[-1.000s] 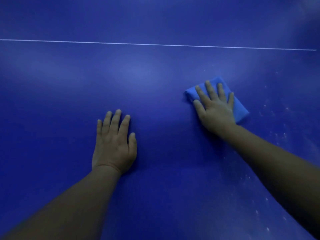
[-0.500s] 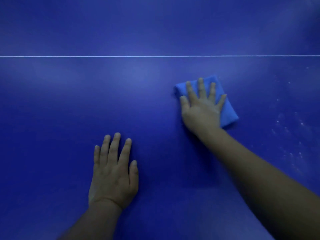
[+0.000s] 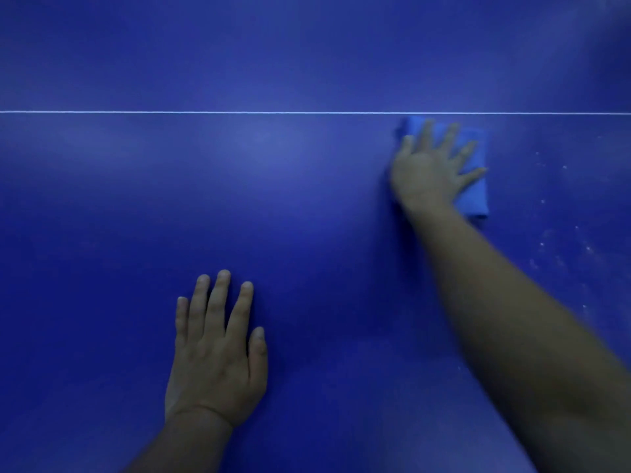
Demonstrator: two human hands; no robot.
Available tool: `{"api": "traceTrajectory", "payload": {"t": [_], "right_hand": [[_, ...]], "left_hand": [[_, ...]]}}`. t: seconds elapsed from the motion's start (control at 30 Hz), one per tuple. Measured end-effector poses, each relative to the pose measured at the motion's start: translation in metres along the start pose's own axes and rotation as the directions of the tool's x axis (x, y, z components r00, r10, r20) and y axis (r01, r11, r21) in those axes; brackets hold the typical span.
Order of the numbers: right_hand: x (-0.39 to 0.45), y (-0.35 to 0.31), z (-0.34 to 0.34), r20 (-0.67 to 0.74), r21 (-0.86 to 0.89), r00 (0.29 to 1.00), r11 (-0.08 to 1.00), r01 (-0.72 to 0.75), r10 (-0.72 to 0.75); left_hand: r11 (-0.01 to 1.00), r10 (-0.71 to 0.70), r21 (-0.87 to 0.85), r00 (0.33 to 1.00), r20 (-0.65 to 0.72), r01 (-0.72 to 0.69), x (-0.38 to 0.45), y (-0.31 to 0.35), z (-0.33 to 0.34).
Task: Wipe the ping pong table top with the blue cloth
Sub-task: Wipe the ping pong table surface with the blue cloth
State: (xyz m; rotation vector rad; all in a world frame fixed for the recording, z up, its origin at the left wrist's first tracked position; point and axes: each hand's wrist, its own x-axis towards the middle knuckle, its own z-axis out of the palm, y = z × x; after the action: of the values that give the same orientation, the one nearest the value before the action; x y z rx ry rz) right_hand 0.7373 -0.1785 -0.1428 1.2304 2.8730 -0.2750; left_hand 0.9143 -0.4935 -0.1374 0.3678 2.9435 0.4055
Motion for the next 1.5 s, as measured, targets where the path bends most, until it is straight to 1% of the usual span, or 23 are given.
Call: {"api": "traceTrajectory", "payload": {"t": [0.03,0.1,0.17,0.23,0.3,0.37,0.4,0.47,0.53,0.6,0.73,0.83,0.93,1.03,1.07,1.1,1.13,1.17,1.23,1.3,1.37,1.4,1.5], "right_hand": [[-0.024,-0.020,0.010,-0.011,-0.018,0.987,0.987,0.158,-0.158],[-0.063,-0.058,0.029,0.054,-0.031,0.844,0.844,0.535,-0.533],[-0.051,-0.068,0.025,0.148,-0.024,0.726,0.731,0.682,-0.672],[0.002,-0.039,0.013,0.081,-0.075,0.845,0.842,0.534,-0.528],[0.050,0.015,-0.007,0.023,-0.033,0.981,0.981,0.193,-0.193],[0.061,0.057,-0.022,0.010,0.041,0.995,0.994,-0.097,0.097],[0.047,0.060,-0.020,0.008,0.016,0.992,0.992,-0.123,0.123],[-0.002,0.039,-0.002,-0.015,-0.028,0.991,0.991,0.133,-0.133],[-0.050,0.011,0.018,0.054,-0.063,0.845,0.843,0.535,-0.532],[-0.045,-0.001,0.020,0.138,-0.066,0.712,0.711,0.700,-0.688],[0.077,0.038,-0.012,0.108,-0.100,0.909,0.905,0.413,-0.402],[0.091,0.064,-0.023,0.136,-0.081,0.900,0.901,0.426,-0.413],[0.008,0.091,-0.019,0.188,-0.086,0.662,0.660,0.747,-0.725],[-0.092,0.158,-0.013,0.278,0.014,0.009,0.013,1.000,-0.960],[-0.096,0.171,-0.018,0.331,0.035,-0.124,-0.119,0.992,-0.935],[-0.082,0.173,-0.024,0.365,0.050,-0.172,-0.165,0.985,-0.915],[-0.059,0.164,-0.026,0.343,0.006,-0.109,-0.114,0.993,-0.933],[-0.032,0.149,-0.028,0.295,-0.050,0.065,0.052,0.997,-0.953],[0.020,0.116,-0.031,0.207,-0.101,0.539,0.530,0.842,-0.817],[0.038,0.100,-0.032,0.161,-0.085,0.756,0.754,0.651,-0.635],[0.007,0.112,-0.026,0.144,-0.091,0.734,0.730,0.678,-0.664],[-0.024,0.131,-0.023,0.139,-0.095,0.653,0.646,0.757,-0.744],[-0.135,0.215,-0.020,0.250,-0.035,0.190,0.187,0.982,-0.949]], "left_hand": [[1.000,0.002,0.000,1.000,-0.004,-0.002,0.000,0.000,0.000],[1.000,0.003,0.016,1.000,-0.013,-0.003,0.001,0.001,0.001],[1.000,0.008,0.018,1.000,-0.020,-0.007,0.001,0.001,0.001],[1.000,0.013,0.010,0.999,-0.029,-0.012,0.001,0.001,0.001],[1.000,0.007,0.004,1.000,-0.023,-0.007,0.000,0.001,0.001],[1.000,0.000,-0.003,1.000,-0.014,0.000,0.000,0.001,0.001],[1.000,0.000,-0.002,1.000,-0.011,0.000,0.000,0.001,0.001],[1.000,0.005,0.006,1.000,-0.015,-0.005,0.000,0.002,0.001],[1.000,0.009,0.009,1.000,-0.025,-0.009,0.002,0.002,0.001],[1.000,0.006,0.021,1.000,-0.020,-0.005,0.002,0.002,0.001],[1.000,-0.004,0.009,1.000,-0.014,0.005,0.000,0.003,0.001],[1.000,-0.008,-0.007,1.000,-0.015,0.008,-0.001,0.003,0.000],[1.000,-0.004,-0.012,1.000,-0.027,0.004,-0.001,0.003,0.000],[1.000,-0.004,-0.013,1.000,-0.022,0.004,0.000,0.002,0.002],[1.000,-0.003,-0.011,1.000,-0.019,0.003,0.000,0.002,0.003],[1.000,-0.003,-0.009,1.000,-0.017,0.003,0.000,0.002,0.003],[1.000,-0.004,-0.006,1.000,-0.018,0.004,0.000,0.002,0.003],[1.000,-0.003,-0.002,1.000,-0.022,0.003,-0.001,0.001,0.003],[1.000,0.003,0.002,1.000,-0.029,-0.003,-0.002,0.001,0.004],[1.000,0.004,0.002,0.999,-0.036,-0.004,-0.002,0.001,0.004],[1.000,0.008,-0.004,0.999,-0.038,-0.008,-0.001,0.001,0.005],[1.000,0.009,-0.009,0.999,-0.039,-0.010,0.000,0.000,0.005],[1.000,0.016,-0.013,0.999,-0.039,-0.017,0.000,-0.001,0.005]]}}
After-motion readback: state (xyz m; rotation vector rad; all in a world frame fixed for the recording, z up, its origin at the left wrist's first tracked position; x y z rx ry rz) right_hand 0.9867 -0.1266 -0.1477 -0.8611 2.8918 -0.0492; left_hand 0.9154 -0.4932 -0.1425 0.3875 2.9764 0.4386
